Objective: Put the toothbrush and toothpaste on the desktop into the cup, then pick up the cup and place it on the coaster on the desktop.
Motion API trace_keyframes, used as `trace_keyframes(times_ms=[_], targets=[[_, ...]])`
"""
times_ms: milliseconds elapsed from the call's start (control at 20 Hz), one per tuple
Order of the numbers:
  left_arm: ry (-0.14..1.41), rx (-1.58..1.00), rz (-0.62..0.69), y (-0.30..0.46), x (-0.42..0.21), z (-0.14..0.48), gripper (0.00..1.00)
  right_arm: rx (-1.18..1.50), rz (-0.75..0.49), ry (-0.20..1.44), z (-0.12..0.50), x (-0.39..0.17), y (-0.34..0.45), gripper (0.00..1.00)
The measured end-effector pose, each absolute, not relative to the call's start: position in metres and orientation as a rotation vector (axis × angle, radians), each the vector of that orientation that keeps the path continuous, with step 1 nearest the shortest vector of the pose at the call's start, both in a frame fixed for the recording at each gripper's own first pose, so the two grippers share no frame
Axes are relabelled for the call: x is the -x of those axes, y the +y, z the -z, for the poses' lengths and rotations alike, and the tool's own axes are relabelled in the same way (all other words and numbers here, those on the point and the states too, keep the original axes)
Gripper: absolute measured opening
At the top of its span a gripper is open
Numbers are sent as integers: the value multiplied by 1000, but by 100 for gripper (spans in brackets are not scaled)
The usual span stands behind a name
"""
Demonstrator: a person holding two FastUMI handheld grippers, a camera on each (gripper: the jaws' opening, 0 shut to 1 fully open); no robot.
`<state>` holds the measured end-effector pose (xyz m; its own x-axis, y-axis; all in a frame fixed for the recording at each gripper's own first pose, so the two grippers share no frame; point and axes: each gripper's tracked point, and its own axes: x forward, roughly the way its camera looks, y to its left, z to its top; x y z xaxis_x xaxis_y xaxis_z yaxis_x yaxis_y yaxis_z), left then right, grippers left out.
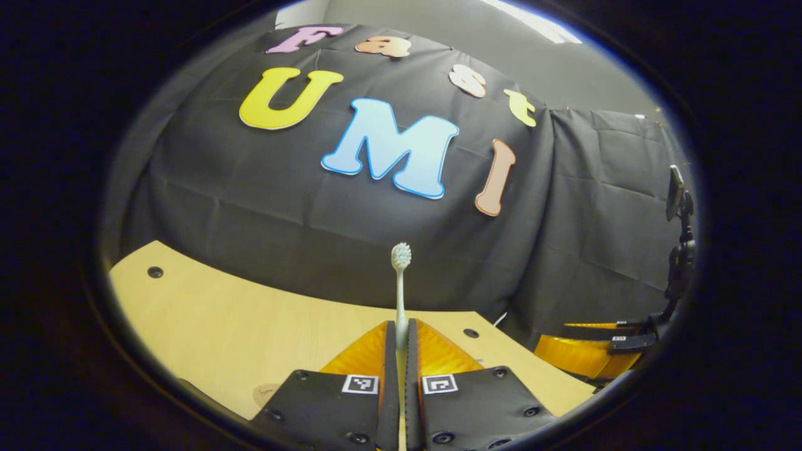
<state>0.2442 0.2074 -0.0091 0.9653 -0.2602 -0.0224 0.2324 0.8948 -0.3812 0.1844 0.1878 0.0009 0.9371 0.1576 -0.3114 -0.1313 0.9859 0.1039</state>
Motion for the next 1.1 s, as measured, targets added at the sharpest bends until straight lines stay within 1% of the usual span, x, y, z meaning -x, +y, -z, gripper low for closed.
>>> trace_keyframes(times_ms=[150,350,400,550,600,900,1100], targets=[[34,398,280,197,-261,15,11,-84,-128,346,4,-176,183,84],[22,410,305,183,-286,24,11,-87,-98,374,12,-167,176,84],[29,405,310,178,-288,30,12,-90,-95,381,14,-166,175,84],[59,393,319,168,-294,51,11,-100,-84,398,19,-164,174,84],[73,389,321,164,-294,58,12,-103,-85,400,19,-165,174,84],[152,365,312,157,-293,91,12,-108,-99,420,24,-165,180,84],[192,350,314,155,-289,100,16,-124,-109,429,25,-166,182,84]])
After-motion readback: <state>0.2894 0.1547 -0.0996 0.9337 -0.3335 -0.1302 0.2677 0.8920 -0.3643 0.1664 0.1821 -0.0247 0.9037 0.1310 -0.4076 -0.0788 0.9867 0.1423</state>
